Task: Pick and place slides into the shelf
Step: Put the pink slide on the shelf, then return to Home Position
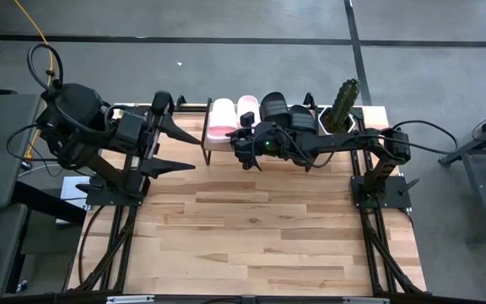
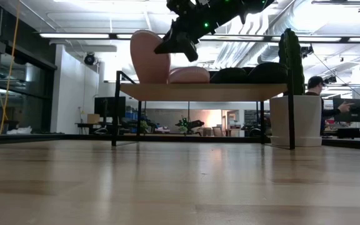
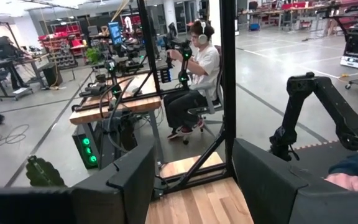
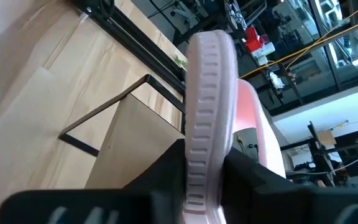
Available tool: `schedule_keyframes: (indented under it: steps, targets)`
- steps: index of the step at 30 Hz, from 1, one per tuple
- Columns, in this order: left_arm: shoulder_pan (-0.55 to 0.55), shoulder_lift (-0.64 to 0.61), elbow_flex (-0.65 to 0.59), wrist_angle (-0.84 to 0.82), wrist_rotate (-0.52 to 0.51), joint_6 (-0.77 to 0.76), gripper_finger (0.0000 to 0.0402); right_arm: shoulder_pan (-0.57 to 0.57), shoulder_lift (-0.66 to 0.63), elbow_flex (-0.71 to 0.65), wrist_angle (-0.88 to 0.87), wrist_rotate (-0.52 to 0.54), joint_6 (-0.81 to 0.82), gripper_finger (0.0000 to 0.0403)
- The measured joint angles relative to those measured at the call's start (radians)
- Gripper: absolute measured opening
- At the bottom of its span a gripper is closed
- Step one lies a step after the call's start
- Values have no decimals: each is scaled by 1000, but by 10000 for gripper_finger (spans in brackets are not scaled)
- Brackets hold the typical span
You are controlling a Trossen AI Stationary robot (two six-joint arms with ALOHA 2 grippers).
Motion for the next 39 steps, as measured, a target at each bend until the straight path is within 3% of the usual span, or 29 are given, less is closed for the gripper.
schedule_keyframes:
  steps: [7, 16, 28, 39]
  targets:
    - [0, 1, 0, 5, 3, 0, 200, -4, 0, 0, 0, -10, 23, 138]
    - [0, 1, 0, 3, 3, -3, 200, -4, 0, -1, -46, -119, 63, 211]
    - [0, 1, 0, 1, 3, -8, 200, -14, 0, 0, -139, -217, 196, 226]
    - [0, 5, 1, -4, 3, -16, 200, -13, 0, 0, -196, -194, 201, 226]
